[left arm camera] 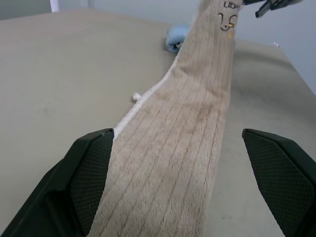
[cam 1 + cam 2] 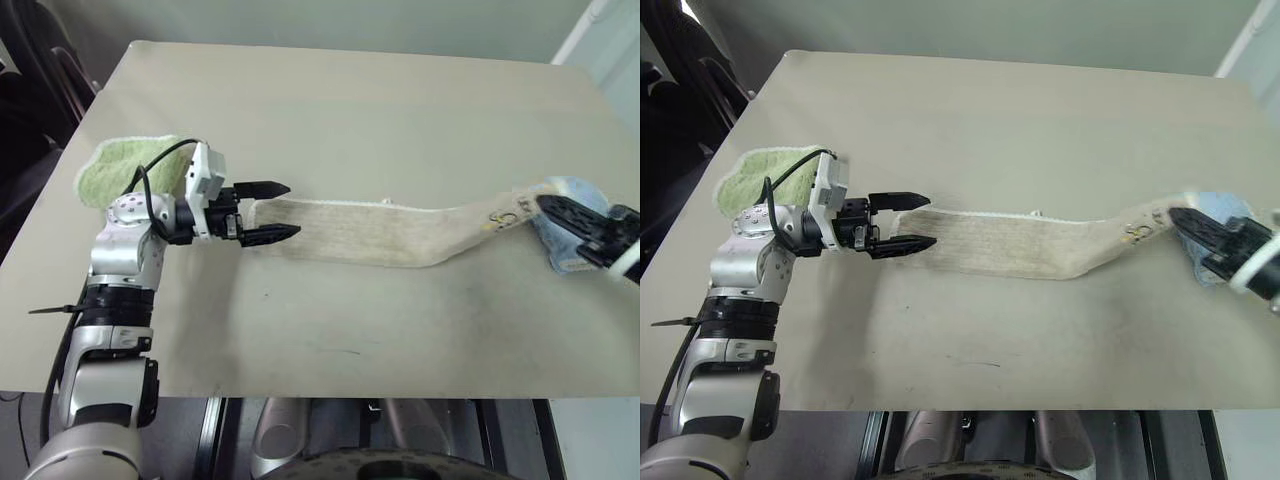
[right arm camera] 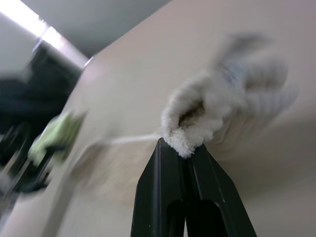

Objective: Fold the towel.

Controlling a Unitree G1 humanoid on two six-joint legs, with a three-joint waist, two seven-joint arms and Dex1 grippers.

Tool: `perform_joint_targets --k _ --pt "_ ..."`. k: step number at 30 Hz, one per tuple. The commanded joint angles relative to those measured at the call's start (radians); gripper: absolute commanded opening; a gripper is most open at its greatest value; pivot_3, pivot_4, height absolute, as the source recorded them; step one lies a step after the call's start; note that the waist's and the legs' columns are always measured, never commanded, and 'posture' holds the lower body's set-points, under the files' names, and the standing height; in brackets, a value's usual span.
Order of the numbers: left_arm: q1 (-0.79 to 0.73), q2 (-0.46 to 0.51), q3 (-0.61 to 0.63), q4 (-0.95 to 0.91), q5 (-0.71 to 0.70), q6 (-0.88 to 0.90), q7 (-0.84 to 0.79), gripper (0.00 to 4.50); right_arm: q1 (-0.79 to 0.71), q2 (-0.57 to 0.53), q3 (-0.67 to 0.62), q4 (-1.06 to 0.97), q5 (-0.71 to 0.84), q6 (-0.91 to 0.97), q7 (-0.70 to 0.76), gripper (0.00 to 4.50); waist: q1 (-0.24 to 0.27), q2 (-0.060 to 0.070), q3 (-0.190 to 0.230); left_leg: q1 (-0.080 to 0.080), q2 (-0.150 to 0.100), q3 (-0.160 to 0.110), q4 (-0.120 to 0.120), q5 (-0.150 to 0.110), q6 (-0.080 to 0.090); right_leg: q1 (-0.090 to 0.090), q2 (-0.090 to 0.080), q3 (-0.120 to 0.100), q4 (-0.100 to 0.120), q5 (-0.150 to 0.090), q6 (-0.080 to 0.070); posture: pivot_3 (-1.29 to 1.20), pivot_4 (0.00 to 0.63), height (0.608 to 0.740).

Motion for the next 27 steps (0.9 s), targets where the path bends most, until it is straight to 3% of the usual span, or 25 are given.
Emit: perform_joint_targets --k 1,5,11,20,27 --pt "-0.022 -0.008 0.015 -0.028 -0.014 0.001 0.009 4.5 -0.075 -0.012 0.109 -0.122 -0.062 0.021 0.069 0.02 -0.001 0.0 0.0 0.0 0.0 0.0 0.0 0.0 0.0 0.0 0.0 0.0 0.0 0.0 0.0 0.0 0.15 0.697" --pt "-0.023 -0.017 0.009 -0.029 -0.005 -0.007 0.011 4.5 -0.163 0.009 0.288 -0.213 -0.181 0.058 0.138 0.02 0.001 0.0 0.0 0.001 0.0 0.0 0.0 0.001 0.0 0.002 0.0 0.0 0.0 0.0 0.001 0.0 0.15 0.697" --pt "-0.026 -0.03 0.001 -0.024 0.006 -0.023 0.021 4.5 -0.242 0.098 0.466 -0.178 -0.374 0.076 0.142 0.02 -0.001 0.0 0.0 0.001 0.0 0.001 0.001 0.003 0.001 0.002 0.0 0.0 0.0 0.001 -0.001 0.0 0.15 0.697" --pt "-0.028 -0.035 -0.008 -0.021 0.023 -0.034 0.02 4.5 -0.342 0.272 0.52 -0.053 -0.563 0.108 0.065 0.02 -0.005 0.0 0.0 0.002 0.0 0.001 0.0 0.004 0.001 0.001 -0.001 0.0 0.0 0.002 -0.003 0.0 0.15 0.697" --pt "-0.032 -0.033 -0.012 -0.016 0.032 -0.042 0.018 4.5 -0.361 0.324 0.523 -0.05 -0.626 0.17 0.066 0.02 -0.005 0.0 0.0 0.002 0.0 0.002 0.0 0.004 0.0 0.001 -0.001 0.0 0.0 0.0 -0.006 0.0 0.15 0.697"
